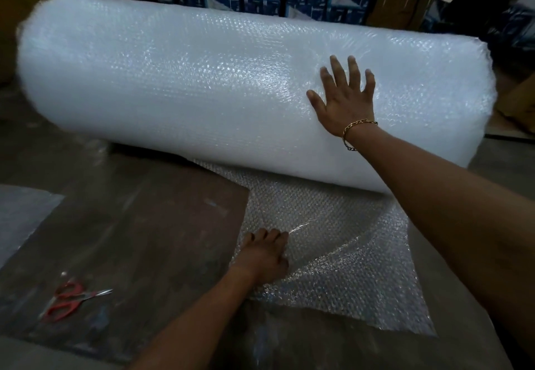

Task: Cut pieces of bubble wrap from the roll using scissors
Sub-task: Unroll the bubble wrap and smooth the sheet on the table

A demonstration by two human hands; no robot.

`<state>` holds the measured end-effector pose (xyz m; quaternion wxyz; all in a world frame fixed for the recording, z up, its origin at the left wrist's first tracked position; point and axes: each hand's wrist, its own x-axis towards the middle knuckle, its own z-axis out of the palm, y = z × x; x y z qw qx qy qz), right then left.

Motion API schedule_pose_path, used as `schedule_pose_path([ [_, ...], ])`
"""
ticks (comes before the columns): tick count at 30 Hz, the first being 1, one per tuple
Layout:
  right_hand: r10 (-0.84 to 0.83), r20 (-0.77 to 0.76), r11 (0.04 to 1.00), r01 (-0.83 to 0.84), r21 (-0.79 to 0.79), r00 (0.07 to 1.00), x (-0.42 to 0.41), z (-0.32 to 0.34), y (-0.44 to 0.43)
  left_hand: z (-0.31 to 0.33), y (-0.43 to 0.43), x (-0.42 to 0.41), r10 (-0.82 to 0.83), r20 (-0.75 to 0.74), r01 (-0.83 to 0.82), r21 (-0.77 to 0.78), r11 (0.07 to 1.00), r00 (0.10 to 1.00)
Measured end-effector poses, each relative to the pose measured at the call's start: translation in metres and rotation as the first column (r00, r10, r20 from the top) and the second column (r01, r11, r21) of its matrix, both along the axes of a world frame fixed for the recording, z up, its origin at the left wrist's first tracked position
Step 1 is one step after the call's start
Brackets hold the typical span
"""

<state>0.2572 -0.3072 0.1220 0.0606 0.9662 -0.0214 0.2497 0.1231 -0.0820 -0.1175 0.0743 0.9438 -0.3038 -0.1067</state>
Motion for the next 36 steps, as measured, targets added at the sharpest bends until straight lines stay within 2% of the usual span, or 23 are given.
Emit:
schedule_pose_path([
  [6, -0.008, 0.001, 1.000, 0.008, 0.021, 1.000, 0.010, 0.003, -0.005, -0.012, 0.002, -0.005, 0.004, 0.102, -0.003, -0.012, 1.000, 0.995],
  [14, 0.019, 0.111, 1.000, -0.020, 0.008, 0.994, -0.012, -0.010, 0.002, -0.012, 0.007, -0.016, 0.044, 0.064, -0.041, -0.056, 0.998, 0.997],
  [20, 0.014, 0.120, 1.000, -0.017, 0.019, 0.993, -0.020, -0.017, 0.007, -0.010, 0.007, -0.015, 0.020, 0.159, -0.008, -0.072, 0.997, 0.987],
  [23, 0.015, 0.132, 1.000, -0.018, 0.024, 0.991, -0.024, -0.021, 0.009, -0.014, -0.001, -0.013, 0.029, 0.123, -0.021, -0.067, 0.998, 0.992],
  [25, 0.016, 0.135, 1.000, -0.017, 0.011, 0.991, -0.026, -0.023, 0.009, -0.020, -0.007, -0.014, 0.078, 0.051, -0.075, -0.056, 0.996, 0.996],
  [27, 0.016, 0.132, 1.000, -0.016, 0.001, 0.991, -0.028, -0.024, 0.009, -0.026, -0.008, -0.017, 0.219, 0.020, -0.217, -0.051, 0.975, 0.976],
  [30, 0.010, 0.128, 1.000, -0.010, -0.004, 0.992, -0.029, -0.023, 0.010, -0.026, -0.004, -0.017, 0.469, 0.016, -0.466, -0.096, 0.880, 0.883],
  [36, 0.009, 0.122, 1.000, -0.010, 0.009, 0.993, -0.028, -0.024, 0.012, -0.007, 0.002, -0.003, 0.617, -0.105, -0.626, -0.155, 0.764, 0.780],
])
